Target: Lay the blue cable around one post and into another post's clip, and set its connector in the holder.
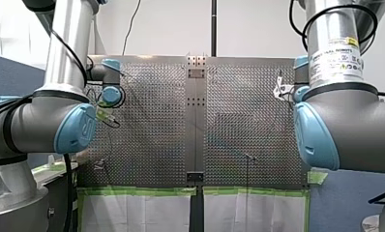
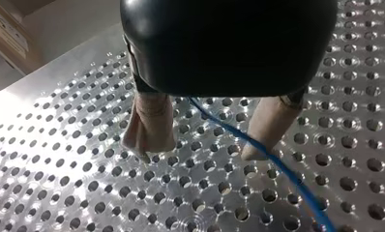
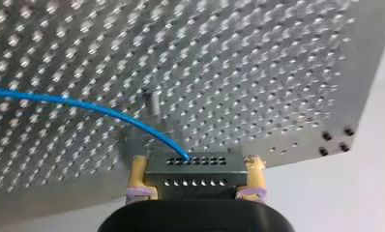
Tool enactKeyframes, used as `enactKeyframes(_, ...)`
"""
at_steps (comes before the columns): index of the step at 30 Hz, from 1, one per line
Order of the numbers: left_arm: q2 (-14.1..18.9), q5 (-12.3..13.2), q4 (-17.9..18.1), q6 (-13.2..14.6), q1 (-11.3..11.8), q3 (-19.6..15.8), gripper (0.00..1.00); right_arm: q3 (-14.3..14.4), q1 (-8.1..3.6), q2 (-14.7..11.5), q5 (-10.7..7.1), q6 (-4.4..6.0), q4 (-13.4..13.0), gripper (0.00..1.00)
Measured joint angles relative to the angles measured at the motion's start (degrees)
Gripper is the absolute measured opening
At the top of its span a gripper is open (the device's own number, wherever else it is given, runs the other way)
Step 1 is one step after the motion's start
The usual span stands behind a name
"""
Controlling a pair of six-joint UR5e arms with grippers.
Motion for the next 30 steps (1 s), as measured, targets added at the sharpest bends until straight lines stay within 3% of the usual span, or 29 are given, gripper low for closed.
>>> enactKeyframes(3, 0.0, 0.01, -0.02, 0.04, -0.14, 0.0, 1.0, -0.22, -0.62, 0.09, -1.69, 0.99, 0.25, 0.09)
enactKeyframes(5, 0.0, 0.01, 0.01, 0.04, -0.22, 0.01, 1.0, -0.42, -0.99, 0.23, -2.65, 0.98, 0.86, 0.12)
enactKeyframes(12, 0.0, -0.12, 0.0, 0.28, -0.52, 0.0, 1.0, -1.88, -2.34, 2.56, -6.25, -0.94, 4.18, 0.15)
enactKeyframes(18, 0.01, -0.19, 0.0, 0.71, -0.68, 0.0, 1.0, -3.97, -2.85, 4.96, -9.73, -2.15, 6.72, 0.15)
enactKeyframes(25, 0.01, -0.34, 0.02, 1.07, -0.78, 0.0, 1.0, -7.57, -3.46, 5.29, -13.61, -3.82, 10.03, 0.17)
enactKeyframes(30, 0.01, -0.36, -0.01, 1.1, -0.9, -0.01, 1.0, -8.68, -3.88, 5.29, -16.57, -4.65, 10.49, 0.17)
